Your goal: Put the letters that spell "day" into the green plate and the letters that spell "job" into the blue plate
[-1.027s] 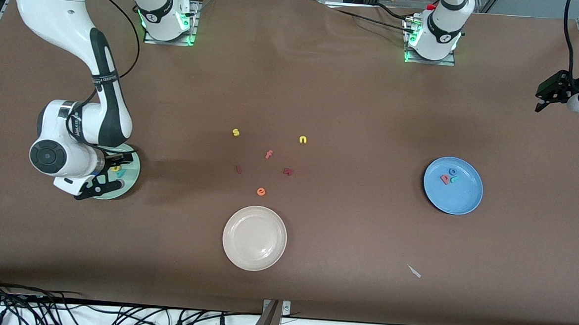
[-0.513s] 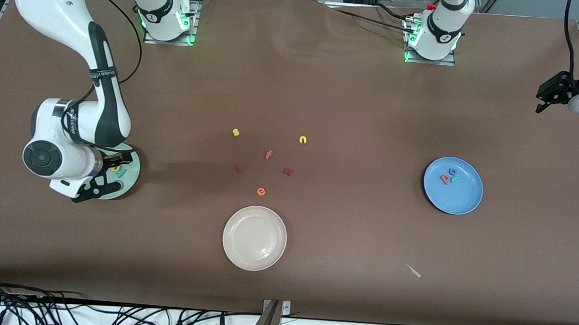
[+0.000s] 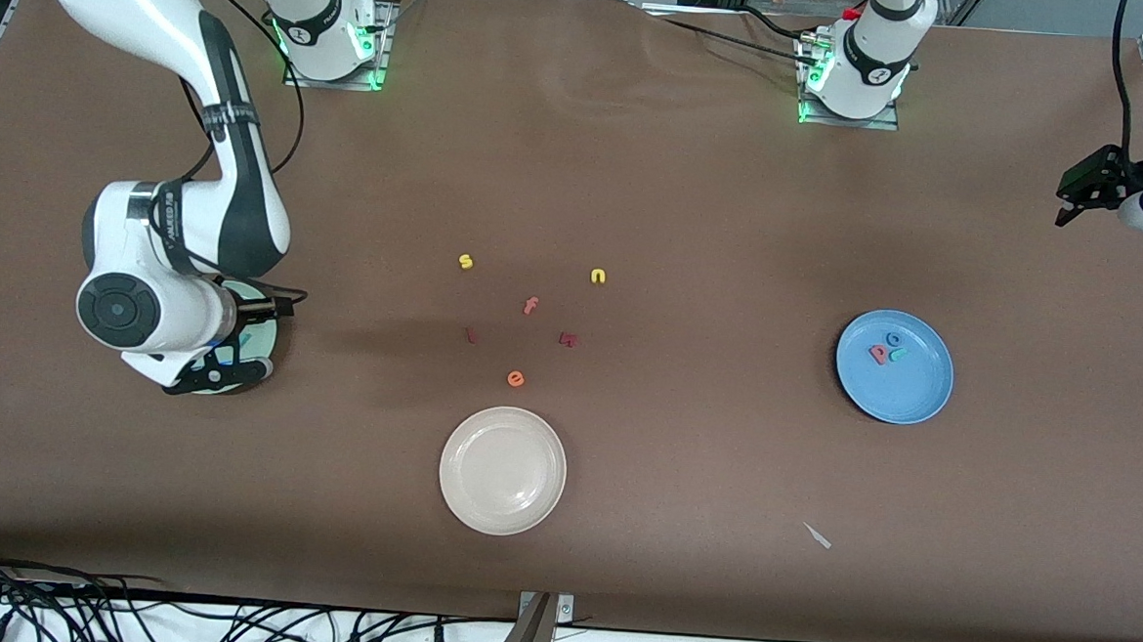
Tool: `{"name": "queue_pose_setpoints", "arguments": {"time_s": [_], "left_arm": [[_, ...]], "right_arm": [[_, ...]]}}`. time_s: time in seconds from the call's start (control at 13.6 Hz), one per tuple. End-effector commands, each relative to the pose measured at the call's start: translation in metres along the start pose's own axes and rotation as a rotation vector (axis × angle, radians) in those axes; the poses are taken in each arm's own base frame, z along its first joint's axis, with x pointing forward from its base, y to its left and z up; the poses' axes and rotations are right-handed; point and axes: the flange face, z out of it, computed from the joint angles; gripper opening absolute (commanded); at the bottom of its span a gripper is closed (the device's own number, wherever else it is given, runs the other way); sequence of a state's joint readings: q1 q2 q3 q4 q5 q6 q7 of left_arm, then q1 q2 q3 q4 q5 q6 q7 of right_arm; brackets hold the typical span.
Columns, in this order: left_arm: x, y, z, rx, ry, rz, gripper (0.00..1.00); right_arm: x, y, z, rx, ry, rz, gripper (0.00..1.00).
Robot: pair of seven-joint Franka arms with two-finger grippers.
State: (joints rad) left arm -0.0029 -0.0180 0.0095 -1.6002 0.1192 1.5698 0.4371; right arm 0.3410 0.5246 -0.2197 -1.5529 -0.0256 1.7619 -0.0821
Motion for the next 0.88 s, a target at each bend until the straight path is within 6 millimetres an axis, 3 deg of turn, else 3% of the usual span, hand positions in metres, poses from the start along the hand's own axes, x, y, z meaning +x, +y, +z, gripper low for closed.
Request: {"name": "queue_pose_setpoints", "arguments": {"time_s": [0.0, 0.15, 0.51, 0.81], "left_arm": [[0.009, 0.014, -0.009, 0.006, 0.003, 0.019, 1.0], [0.013, 0.022, -0.011, 0.006, 0.007, 0.036, 1.0], [0.017, 0.027, -0.021, -0.114, 0.081, 0.021, 1.0], [0.016, 0.024, -0.02, -0.113, 0.08, 0.004, 1.0]], "right_arm": [[-0.035, -0.026, -0.043, 0.053, 0.003, 0.079, 1.0], [-0.06, -0.032, -0.08, 0.078, 0.011, 0.092, 1.0], [-0.121, -0.007, -0.157, 0.082, 0.085, 0.089, 1.0], [-0.155, 0.029, -0.187, 0.088, 0.119, 0.036, 1.0]]}}
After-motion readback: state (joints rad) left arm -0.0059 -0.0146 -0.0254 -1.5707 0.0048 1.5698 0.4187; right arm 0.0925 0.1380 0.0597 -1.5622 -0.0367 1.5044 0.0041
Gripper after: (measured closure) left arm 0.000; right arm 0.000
